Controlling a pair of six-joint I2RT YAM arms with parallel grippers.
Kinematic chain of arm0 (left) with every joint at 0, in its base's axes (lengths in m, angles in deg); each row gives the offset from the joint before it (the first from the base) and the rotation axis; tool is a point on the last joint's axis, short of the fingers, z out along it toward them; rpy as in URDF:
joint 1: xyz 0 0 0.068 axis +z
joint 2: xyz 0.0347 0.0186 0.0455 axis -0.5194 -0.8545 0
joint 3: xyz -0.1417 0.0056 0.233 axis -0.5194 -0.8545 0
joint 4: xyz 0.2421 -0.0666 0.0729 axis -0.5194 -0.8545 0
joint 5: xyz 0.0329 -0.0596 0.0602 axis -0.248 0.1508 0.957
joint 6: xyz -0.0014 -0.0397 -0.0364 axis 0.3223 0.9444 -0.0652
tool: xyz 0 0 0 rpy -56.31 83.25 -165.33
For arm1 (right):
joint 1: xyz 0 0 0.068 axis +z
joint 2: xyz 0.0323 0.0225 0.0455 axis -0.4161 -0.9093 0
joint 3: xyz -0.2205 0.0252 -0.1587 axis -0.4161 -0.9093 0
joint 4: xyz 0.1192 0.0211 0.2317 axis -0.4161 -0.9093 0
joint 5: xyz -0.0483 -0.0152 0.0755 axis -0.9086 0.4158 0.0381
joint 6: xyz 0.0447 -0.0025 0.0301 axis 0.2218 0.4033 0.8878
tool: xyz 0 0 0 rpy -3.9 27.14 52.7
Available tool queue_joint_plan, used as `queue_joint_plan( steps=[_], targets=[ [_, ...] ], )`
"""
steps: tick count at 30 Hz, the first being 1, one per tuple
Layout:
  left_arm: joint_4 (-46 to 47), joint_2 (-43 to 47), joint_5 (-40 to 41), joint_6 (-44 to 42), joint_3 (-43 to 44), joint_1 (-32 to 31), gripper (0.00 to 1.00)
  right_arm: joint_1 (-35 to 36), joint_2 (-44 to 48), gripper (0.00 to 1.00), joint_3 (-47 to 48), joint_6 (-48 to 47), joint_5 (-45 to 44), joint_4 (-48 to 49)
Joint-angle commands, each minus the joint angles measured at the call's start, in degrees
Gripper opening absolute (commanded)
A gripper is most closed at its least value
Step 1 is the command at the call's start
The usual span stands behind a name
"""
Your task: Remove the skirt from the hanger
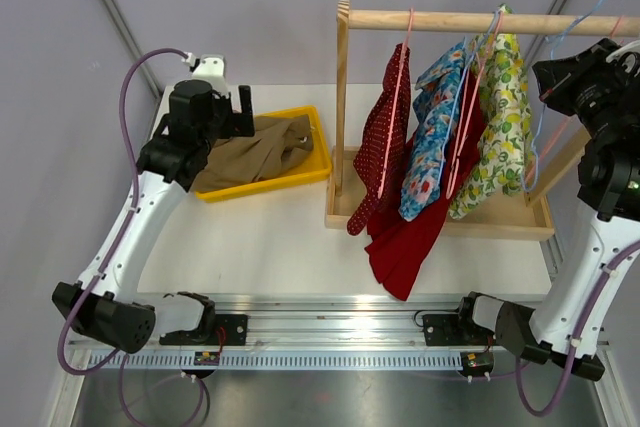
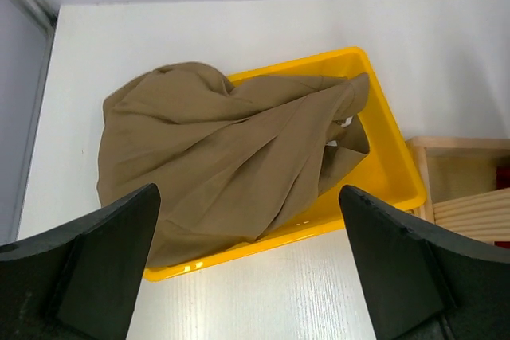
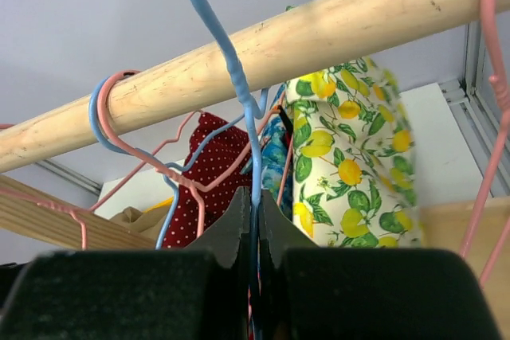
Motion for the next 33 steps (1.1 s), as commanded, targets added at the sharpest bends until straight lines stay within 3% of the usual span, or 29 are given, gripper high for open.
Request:
queue_joint_plan(
  steps=[1, 6, 9, 10, 13, 18, 26, 33],
  targets=[
    [1.3, 2.0, 1.2, -4.7, 9.5, -6.2, 0.99, -0.1, 2.9, 0.0, 5.0, 2.9, 1.3, 4.3],
    [-2.8, 0.3, 2.8, -10.3, 21.7, -24.3, 0.99, -0.1, 9.9, 0.0, -1.8, 4.4, -0.1, 2.9],
    [-2.4, 1.3, -7.9, -11.0, 24.7, -32.2, 0.99, 0.0, 15.7, 0.0, -7.9, 6.2, -1.5, 3.0],
    [-1.8, 1.6, -14.6, -10.8, 24.6, -34.0, 0.99, 0.0, 17.1, 0.0, -9.2, 6.8, -1.5, 3.0],
    [2.7, 3.3, -23.3, -10.2, 20.9, -40.8, 0.99, 0.1, 21.8, 0.0, -12.8, 9.2, -1.8, 2.7],
    [14.0, 3.5, -31.1, -4.8, 10.8, -48.5, 0.99, 0.9, 24.9, 0.0, -10.9, 10.6, -3.8, -0.3],
    [27.1, -2.9, -25.4, -0.6, 5.0, -59.6, 0.99, 3.6, 26.0, 0.0, -4.0, 13.3, -5.3, -4.4],
    [29.9, -11.9, -18.7, -1.5, 10.9, -65.2, 0.99, 5.0, 28.0, 0.0, -5.2, 15.3, -3.8, -4.8]
  ],
)
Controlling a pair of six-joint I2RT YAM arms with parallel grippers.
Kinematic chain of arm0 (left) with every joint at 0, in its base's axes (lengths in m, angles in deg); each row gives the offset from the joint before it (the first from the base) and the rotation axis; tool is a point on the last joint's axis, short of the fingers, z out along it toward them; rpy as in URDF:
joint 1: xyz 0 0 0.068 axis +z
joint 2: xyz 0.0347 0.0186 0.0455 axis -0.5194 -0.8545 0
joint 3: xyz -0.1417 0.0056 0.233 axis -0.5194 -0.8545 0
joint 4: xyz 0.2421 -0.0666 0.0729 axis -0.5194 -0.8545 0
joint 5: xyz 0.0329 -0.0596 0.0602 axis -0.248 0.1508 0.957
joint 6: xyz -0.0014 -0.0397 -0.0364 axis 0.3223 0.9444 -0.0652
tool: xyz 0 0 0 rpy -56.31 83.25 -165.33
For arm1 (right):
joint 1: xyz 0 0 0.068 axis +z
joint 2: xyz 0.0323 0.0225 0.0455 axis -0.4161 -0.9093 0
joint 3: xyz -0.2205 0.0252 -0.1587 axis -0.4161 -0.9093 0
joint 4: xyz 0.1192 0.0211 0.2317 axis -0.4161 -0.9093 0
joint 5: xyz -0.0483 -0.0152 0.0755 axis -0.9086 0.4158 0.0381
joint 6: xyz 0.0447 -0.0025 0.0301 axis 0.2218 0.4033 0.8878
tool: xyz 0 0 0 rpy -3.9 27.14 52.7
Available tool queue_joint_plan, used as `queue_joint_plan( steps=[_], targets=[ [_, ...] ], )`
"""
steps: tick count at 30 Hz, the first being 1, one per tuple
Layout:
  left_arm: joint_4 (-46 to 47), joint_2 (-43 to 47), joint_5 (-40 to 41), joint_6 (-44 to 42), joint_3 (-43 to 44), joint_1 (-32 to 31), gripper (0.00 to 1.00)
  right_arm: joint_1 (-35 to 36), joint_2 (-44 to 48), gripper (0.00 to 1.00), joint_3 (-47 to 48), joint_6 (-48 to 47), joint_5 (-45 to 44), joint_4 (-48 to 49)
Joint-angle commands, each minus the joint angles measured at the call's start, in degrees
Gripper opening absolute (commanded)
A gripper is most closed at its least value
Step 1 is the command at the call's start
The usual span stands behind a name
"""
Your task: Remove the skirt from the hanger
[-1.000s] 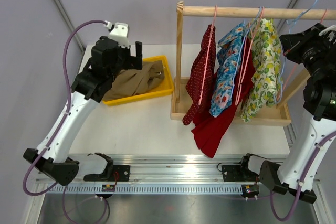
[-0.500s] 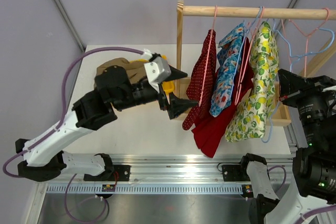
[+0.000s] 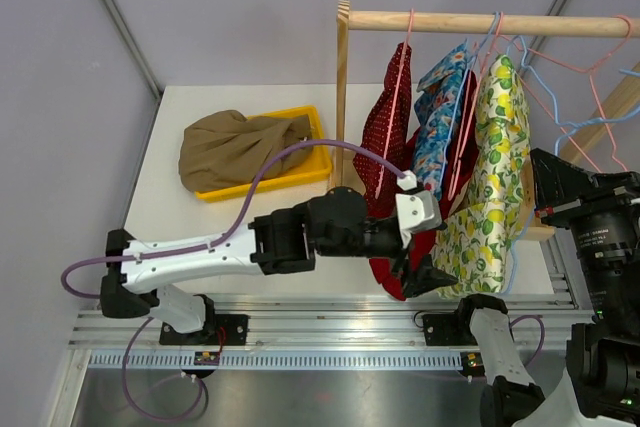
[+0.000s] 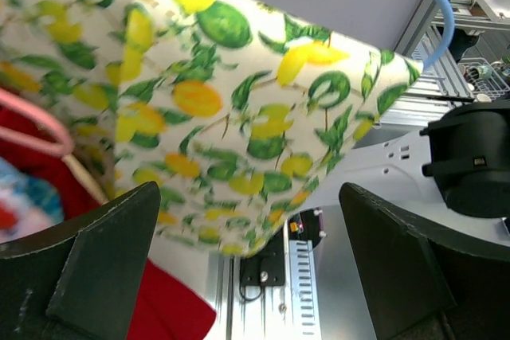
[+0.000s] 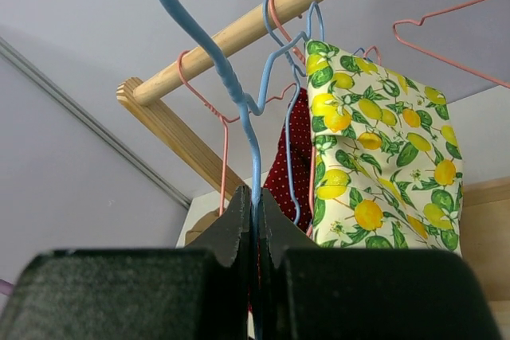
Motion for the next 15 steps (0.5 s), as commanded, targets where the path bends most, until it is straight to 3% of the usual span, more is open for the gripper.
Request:
queue_joint_plan(
  steps=[1, 9, 11, 12, 13, 15],
  targets=[
    [6.5, -2.9, 4.6, -0.2, 5.4, -1.9, 0.99, 1.5, 0.7, 0.0, 1.2, 1.4, -0.1, 3.1],
    [8.9, -9.0, 5.5, 0.6, 8.9, -3.2, 0.99, 4.6, 0.1, 0.0, 4.0, -0.8, -3.2, 1.4],
    [9.8, -9.5, 6.1, 0.7, 8.8, -3.3, 0.9, 5.3, 0.0, 0.0, 3.8, -1.1, -3.3, 1.2],
    [10.1, -9.9, 6.2, 0.7, 8.9, -3.3, 0.8, 5.4, 0.0, 0.0, 3.6, -1.1, -3.2, 1.4],
    [10.6, -10.1, 6.2, 0.7, 9.0, -3.3, 0.59, 5.8, 0.1, 0.0, 3.3, -1.1, -3.3, 1.5],
    [10.8, -10.7, 5.7, 0.6, 9.7, -3.3, 0.28, 6.1, 0.1, 0.0, 2.8, -1.3, -3.6, 1.6]
  ],
)
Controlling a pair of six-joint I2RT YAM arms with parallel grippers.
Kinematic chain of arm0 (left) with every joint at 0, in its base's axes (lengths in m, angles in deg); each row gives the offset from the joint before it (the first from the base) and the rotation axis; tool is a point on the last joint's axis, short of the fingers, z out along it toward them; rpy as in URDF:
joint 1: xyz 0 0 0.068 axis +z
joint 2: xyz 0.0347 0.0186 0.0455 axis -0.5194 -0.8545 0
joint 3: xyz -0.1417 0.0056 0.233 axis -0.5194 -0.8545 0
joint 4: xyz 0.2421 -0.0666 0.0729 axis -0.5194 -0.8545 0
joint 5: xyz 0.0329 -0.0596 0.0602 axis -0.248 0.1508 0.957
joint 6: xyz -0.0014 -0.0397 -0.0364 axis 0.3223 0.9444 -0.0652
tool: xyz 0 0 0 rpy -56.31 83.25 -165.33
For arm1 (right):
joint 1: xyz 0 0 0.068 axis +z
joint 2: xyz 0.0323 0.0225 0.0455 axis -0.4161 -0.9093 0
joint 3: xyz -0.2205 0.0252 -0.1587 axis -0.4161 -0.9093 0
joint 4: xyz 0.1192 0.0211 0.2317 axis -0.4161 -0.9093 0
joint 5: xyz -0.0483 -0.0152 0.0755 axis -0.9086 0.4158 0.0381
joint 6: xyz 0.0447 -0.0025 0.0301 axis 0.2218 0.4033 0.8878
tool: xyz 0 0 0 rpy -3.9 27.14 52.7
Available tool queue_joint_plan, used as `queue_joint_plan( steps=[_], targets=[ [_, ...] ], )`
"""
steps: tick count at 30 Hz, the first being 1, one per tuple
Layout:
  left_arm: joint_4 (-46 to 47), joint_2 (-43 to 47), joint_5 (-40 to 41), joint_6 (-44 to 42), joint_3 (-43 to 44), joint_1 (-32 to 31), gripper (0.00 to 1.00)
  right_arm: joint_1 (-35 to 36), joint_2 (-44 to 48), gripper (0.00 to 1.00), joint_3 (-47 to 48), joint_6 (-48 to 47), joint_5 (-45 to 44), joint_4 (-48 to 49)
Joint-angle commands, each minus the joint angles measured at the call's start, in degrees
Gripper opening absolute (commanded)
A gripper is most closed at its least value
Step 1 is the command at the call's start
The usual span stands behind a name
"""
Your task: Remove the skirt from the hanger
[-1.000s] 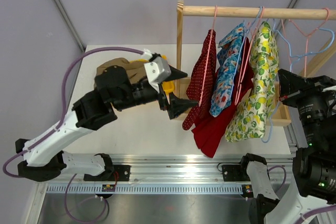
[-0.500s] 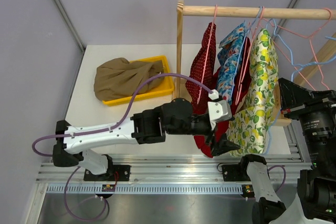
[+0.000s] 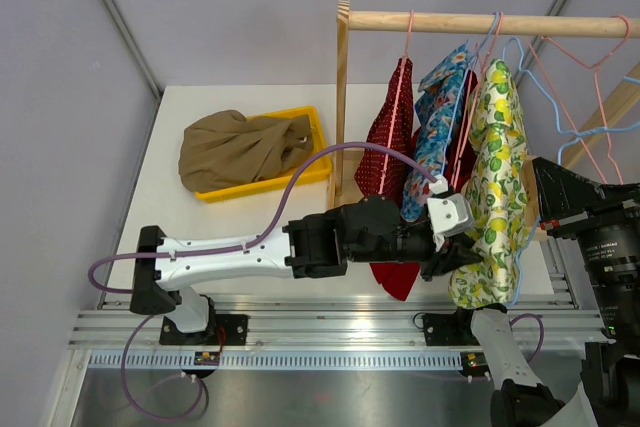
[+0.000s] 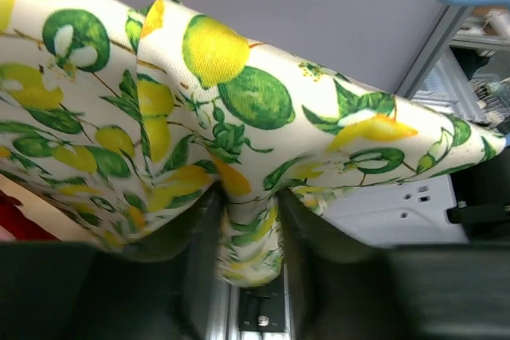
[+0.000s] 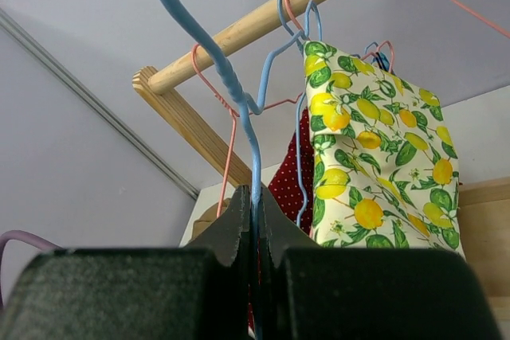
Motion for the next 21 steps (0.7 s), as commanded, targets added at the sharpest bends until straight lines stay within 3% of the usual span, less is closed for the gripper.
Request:
queue_joint_plan(
  steps=[1, 2, 9, 16, 21],
  targets=[
    [5.4, -0.7, 1.4, 0.0, 3.4, -0.3, 0.05, 1.2, -0.2, 0.0, -0.1, -1.0, -1.3, 4.2],
    [5.3, -0.8, 1.5, 0.1, 3.5, -0.3, 0.0, 1.4, -0.2, 0.0, -0.2, -1.1, -2.0, 4.3],
    [4.3, 2.2, 0.9, 1.1, -0.4, -1.0, 0.0, 2.3, -1.0, 0.0, -1.2, -3.3, -5.3, 5.1],
    [-0.9, 12.7, 8.3, 3.9, -20.5, -10.3, 0.0, 3.5, -5.0, 0.0, 1.9, -7.5, -12.2, 4.5],
    [-3.6, 22.7, 18.9, 14.7, -38.1, -16.4, 0.0, 3.9, -7.4, 0.0, 1.9, -8.9, -12.5, 6.3]
  ],
)
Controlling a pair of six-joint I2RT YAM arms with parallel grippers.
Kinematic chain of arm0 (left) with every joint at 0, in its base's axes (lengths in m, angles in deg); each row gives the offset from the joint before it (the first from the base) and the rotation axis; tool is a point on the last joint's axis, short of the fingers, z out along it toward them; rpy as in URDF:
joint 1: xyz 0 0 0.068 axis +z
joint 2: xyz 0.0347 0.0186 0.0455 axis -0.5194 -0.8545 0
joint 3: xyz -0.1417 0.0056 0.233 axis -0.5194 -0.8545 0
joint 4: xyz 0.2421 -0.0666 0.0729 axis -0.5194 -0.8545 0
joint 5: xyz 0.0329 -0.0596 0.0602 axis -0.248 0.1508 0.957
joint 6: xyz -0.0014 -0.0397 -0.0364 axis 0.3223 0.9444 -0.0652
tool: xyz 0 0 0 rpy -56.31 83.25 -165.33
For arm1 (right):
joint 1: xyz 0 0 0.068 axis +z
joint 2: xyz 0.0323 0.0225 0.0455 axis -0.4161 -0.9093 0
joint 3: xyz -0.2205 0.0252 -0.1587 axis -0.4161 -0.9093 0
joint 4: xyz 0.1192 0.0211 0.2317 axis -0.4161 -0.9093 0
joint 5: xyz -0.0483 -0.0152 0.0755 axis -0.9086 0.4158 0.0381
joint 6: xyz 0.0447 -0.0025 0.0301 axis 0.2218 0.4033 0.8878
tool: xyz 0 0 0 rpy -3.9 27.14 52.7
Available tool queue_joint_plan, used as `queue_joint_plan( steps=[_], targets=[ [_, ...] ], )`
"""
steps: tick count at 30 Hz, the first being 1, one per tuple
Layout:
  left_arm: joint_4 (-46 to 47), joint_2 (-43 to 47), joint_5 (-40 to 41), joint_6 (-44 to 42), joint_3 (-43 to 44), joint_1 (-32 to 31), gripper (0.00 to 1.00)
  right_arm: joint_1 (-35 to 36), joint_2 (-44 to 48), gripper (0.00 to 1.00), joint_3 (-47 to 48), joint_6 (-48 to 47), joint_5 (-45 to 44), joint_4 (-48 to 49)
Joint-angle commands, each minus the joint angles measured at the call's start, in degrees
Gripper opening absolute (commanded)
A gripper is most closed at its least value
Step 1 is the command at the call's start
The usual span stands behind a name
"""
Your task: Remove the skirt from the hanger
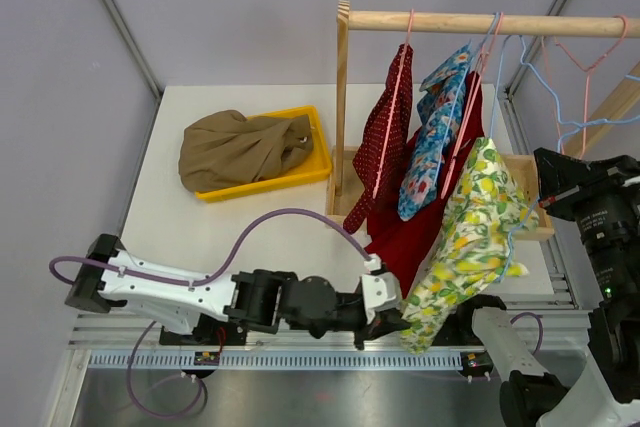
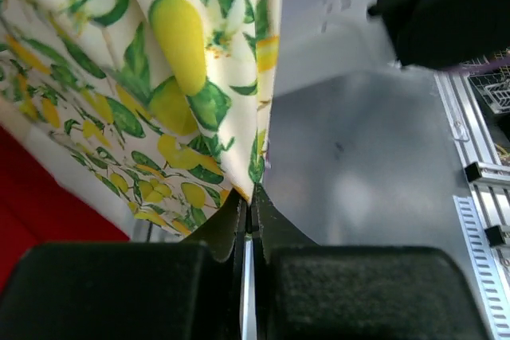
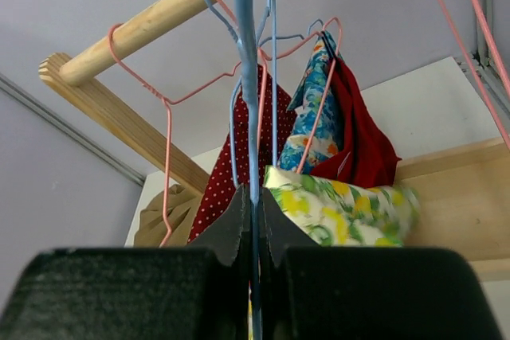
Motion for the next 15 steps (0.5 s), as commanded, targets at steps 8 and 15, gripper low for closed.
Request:
queue_joint_plan(
  steps=[8, 15],
  targets=[
    [-17.1, 12.4, 21.9, 24.6, -18.2, -13.0, 0.0, 0.6, -12.2, 0.0, 6.7, -5.4, -6.3, 11.9],
    [-30.0, 15.9, 33.5, 29.7, -15.4, -17.4, 0.0, 0.6, -20.3, 0.0, 10.1, -9.3, -7.0, 15.0]
  ],
)
